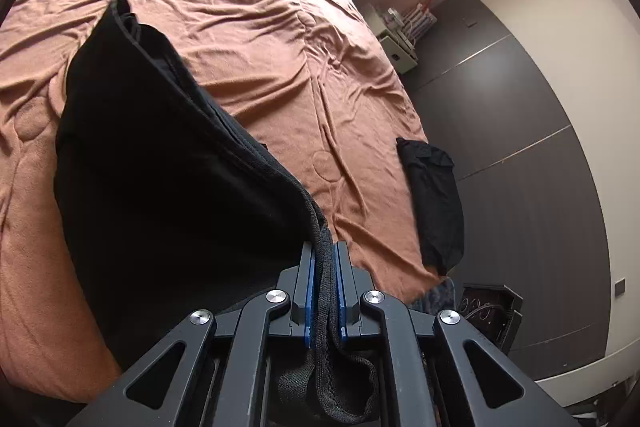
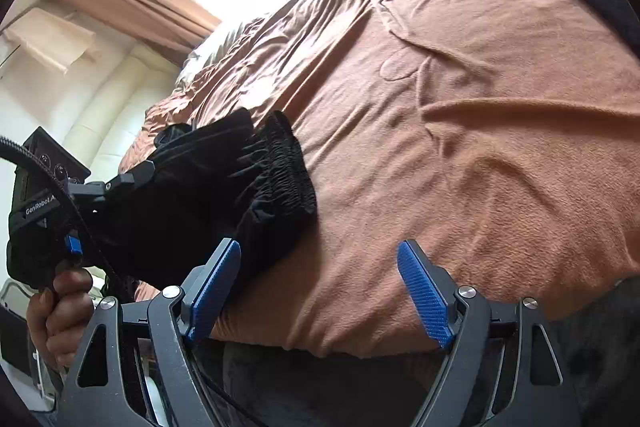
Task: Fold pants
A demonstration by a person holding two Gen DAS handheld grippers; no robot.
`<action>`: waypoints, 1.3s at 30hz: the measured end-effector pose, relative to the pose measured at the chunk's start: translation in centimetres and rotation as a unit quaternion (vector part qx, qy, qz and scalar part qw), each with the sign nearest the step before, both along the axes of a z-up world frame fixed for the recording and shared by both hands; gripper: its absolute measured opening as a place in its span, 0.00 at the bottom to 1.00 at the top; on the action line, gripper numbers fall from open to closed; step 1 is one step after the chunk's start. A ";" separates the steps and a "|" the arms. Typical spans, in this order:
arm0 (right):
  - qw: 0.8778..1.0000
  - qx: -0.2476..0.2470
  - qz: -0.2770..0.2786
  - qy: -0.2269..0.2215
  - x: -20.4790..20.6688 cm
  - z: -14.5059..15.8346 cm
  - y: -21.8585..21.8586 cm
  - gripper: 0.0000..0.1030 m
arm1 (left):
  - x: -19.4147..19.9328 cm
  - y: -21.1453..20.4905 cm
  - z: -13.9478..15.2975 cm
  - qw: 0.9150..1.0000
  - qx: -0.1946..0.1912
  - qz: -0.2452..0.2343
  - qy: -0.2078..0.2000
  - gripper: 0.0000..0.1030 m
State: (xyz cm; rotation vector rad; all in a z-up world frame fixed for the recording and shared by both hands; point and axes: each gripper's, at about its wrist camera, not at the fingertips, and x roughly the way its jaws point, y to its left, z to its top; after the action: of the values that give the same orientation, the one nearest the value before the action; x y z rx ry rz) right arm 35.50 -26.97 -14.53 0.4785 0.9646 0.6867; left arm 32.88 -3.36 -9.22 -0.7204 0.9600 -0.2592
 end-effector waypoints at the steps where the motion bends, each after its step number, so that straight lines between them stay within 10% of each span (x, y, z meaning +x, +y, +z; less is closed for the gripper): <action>1: 1.000 0.002 -0.004 0.003 0.0 -0.2 -0.6 0.78 | 0.1 -0.7 -0.3 1.000 0.000 -0.005 0.004 0.09; 16: 0.999 0.033 -0.024 0.023 -0.5 -1.4 -3.9 0.78 | -1.5 -5.7 -3.3 0.997 0.002 -0.067 0.047 0.10; 20: 0.999 0.046 -0.018 0.022 -0.5 -1.2 -3.7 0.78 | -2.1 -5.3 -3.1 0.996 0.010 -0.064 0.055 0.58; 23: 0.998 0.054 -0.008 0.018 -0.5 -0.9 -3.2 0.78 | -2.7 -4.1 -2.2 0.998 0.016 -0.041 0.034 0.69; 39: 0.997 0.032 0.054 0.033 2.5 -3.3 3.3 0.78 | -4.1 6.2 -3.9 0.994 0.063 0.074 0.058 0.69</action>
State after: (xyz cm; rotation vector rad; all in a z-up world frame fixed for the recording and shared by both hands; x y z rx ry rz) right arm 38.03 -23.70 -17.81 0.5099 1.0395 0.8057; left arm 28.78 2.87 -13.17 -0.6924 1.0177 -0.0271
